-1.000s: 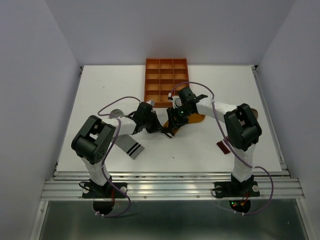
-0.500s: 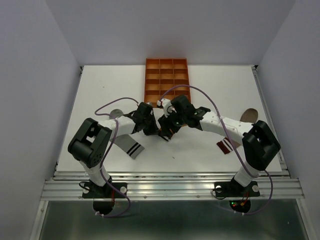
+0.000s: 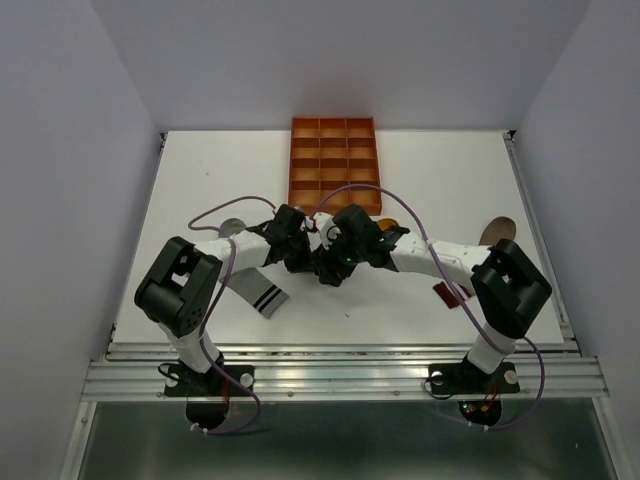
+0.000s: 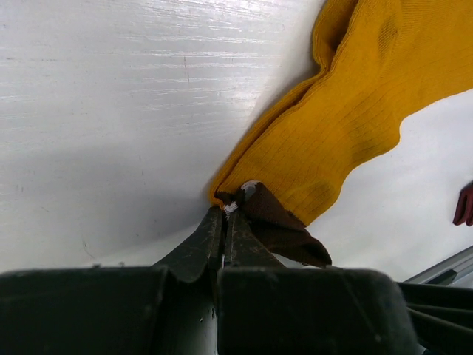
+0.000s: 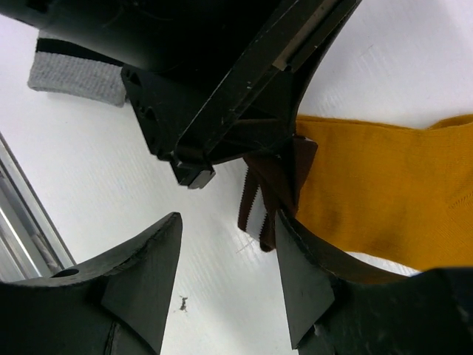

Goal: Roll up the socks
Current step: Roll the sock at the center of the board.

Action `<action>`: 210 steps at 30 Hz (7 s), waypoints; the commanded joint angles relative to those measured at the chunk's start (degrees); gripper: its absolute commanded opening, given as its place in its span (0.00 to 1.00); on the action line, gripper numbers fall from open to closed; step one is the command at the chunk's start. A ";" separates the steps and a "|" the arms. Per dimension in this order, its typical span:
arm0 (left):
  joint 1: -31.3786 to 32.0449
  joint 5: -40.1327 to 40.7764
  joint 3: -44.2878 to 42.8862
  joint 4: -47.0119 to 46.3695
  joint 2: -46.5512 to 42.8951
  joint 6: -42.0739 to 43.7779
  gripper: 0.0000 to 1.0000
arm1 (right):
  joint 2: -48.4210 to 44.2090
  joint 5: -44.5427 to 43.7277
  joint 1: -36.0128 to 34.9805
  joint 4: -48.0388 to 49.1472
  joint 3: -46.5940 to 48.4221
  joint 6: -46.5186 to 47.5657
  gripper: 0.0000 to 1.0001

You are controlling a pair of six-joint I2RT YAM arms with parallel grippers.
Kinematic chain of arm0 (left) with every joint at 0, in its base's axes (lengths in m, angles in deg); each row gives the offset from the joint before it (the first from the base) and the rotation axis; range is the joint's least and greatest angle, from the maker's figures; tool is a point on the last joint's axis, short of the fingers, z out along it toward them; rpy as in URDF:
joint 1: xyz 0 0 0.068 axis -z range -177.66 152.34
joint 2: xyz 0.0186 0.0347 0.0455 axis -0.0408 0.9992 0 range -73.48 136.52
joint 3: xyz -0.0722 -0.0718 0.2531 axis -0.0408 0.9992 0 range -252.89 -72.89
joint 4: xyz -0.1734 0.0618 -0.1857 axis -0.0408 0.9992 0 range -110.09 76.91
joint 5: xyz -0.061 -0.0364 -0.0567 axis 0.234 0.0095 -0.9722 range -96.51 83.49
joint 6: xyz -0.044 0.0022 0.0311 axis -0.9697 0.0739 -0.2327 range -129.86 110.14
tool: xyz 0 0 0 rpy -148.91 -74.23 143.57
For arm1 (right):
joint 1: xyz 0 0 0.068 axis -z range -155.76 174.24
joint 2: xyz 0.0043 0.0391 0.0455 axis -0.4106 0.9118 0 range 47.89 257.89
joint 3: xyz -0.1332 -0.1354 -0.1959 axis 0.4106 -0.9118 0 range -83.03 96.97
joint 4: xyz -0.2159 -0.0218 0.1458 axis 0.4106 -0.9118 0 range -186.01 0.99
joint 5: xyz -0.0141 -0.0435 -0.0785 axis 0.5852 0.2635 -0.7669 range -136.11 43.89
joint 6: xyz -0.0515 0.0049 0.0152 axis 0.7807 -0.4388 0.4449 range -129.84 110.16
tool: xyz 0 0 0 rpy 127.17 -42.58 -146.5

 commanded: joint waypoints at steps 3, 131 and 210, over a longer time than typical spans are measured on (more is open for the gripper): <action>0.43 1.44 -1.24 4.12 -1.35 0.11 0.00 | 2.50 -0.51 -0.48 3.94 -0.23 0.10 0.58; 5.70 3.20 -12.40 19.93 1.64 -4.81 0.00 | -14.99 2.74 6.20 19.84 -17.72 -12.91 0.61; 1.39 -2.86 -6.87 6.06 -4.87 -2.79 0.75 | 6.10 21.20 20.97 24.15 -15.61 -41.21 0.01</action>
